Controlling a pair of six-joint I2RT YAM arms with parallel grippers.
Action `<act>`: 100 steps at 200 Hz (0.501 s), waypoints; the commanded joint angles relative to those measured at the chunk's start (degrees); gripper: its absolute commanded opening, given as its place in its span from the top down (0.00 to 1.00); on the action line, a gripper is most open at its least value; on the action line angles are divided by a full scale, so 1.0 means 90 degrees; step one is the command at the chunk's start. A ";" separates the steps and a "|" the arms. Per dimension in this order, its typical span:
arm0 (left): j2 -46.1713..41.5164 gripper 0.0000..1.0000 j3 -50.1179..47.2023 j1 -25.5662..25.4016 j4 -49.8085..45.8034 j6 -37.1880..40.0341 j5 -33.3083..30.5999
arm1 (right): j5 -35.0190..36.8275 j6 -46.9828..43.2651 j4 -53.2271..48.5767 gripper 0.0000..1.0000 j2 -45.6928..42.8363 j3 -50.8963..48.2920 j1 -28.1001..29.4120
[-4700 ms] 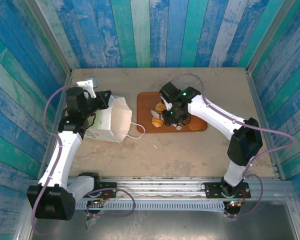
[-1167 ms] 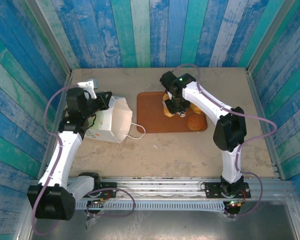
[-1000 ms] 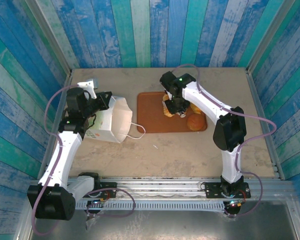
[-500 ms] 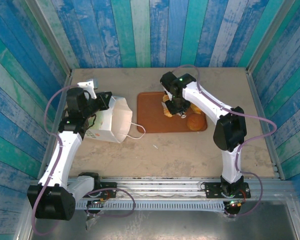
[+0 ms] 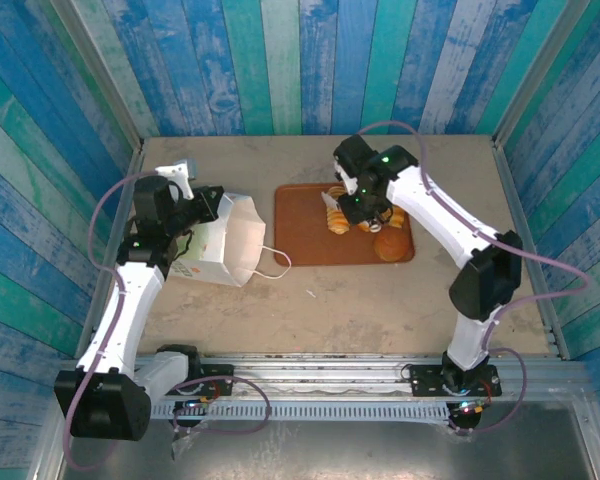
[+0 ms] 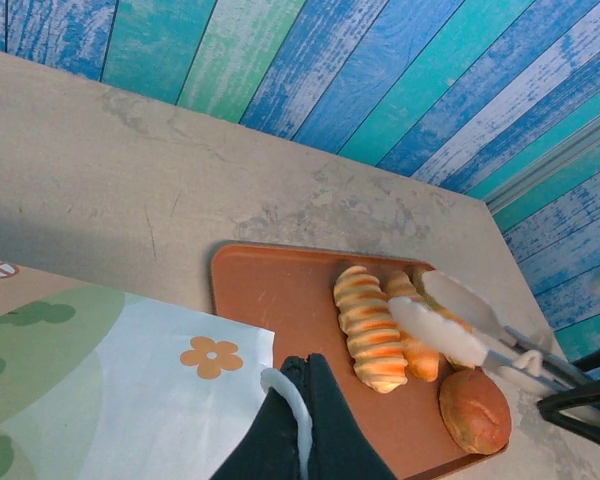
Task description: Take the fake bread out of the paper bag
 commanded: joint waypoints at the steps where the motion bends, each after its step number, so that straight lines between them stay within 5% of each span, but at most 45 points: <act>1: -0.0149 1.00 0.0180 -0.0010 -0.0038 0.0181 -0.0111 | -0.0098 0.0015 0.0494 0.54 -0.0668 -0.0271 -0.0223; 100: -0.0440 1.00 0.0400 -0.0005 -0.0730 0.0823 -0.0365 | -0.1336 -0.0029 0.2410 0.56 -0.2546 -0.2278 -0.0309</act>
